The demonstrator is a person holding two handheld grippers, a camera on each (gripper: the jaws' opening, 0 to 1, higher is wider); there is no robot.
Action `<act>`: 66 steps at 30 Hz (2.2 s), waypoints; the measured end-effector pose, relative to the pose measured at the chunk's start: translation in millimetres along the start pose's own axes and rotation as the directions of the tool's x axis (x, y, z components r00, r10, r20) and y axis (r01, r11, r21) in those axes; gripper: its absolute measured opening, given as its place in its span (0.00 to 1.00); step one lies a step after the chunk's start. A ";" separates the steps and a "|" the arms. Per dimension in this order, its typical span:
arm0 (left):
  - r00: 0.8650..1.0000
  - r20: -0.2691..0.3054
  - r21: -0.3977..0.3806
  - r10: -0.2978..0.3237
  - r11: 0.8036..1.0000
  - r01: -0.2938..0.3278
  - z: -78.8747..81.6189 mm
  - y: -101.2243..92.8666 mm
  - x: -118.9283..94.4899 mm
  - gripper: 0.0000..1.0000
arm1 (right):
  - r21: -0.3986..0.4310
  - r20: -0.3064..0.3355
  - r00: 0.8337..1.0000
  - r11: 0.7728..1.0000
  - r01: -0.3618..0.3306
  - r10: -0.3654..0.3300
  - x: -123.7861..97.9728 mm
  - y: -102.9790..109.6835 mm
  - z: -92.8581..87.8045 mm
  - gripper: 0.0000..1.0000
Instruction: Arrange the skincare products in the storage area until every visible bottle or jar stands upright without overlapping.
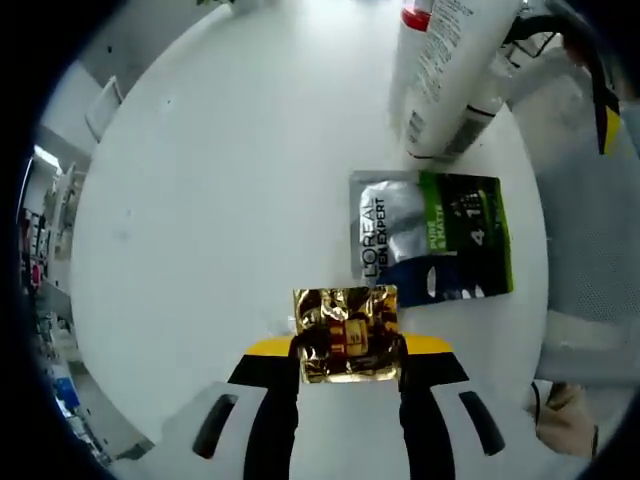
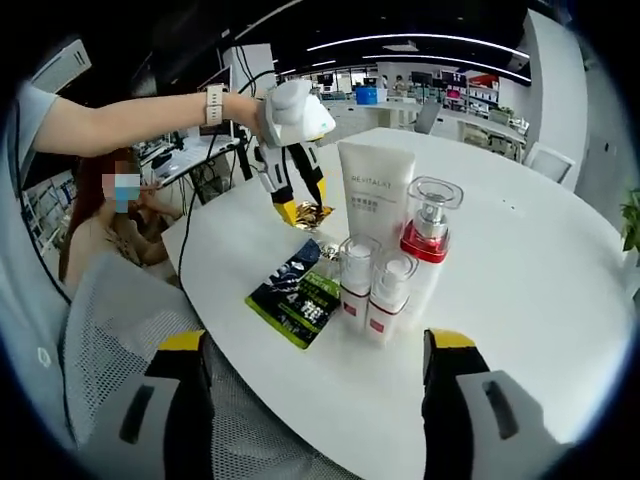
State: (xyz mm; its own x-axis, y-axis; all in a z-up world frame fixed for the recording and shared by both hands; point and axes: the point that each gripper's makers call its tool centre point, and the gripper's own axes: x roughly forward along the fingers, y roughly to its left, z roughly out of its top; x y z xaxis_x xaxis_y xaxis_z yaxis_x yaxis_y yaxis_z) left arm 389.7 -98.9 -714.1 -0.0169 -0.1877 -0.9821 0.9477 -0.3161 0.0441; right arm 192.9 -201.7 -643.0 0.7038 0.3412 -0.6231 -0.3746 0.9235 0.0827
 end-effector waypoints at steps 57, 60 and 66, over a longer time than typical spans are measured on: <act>0.999 -0.013 -0.001 -0.047 0.999 0.047 -23.8 -34.5 32.2 0.39 | 0.028 -0.027 1.000 1.000 0.011 -0.010 -6.8 4.2 -15.4 0.84; 0.999 -0.020 0.005 -0.043 0.999 0.043 -24.8 -34.9 32.2 0.41 | 0.030 -0.028 1.000 1.000 0.007 -0.006 -7.2 6.3 -16.8 0.84; 1.000 0.009 -0.002 -0.026 1.000 0.026 -19.7 -30.6 21.5 0.41 | 0.033 -0.028 1.000 0.999 0.007 -0.006 -7.7 6.6 -17.8 0.84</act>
State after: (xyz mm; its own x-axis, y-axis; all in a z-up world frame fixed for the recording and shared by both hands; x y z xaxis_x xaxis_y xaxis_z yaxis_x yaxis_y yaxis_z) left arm 366.7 -74.9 -740.2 -0.0445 -0.1880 -0.9812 0.9476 -0.3190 0.0182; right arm 174.3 -201.3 -651.4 0.6887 0.3309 -0.6451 -0.3500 0.9310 0.1039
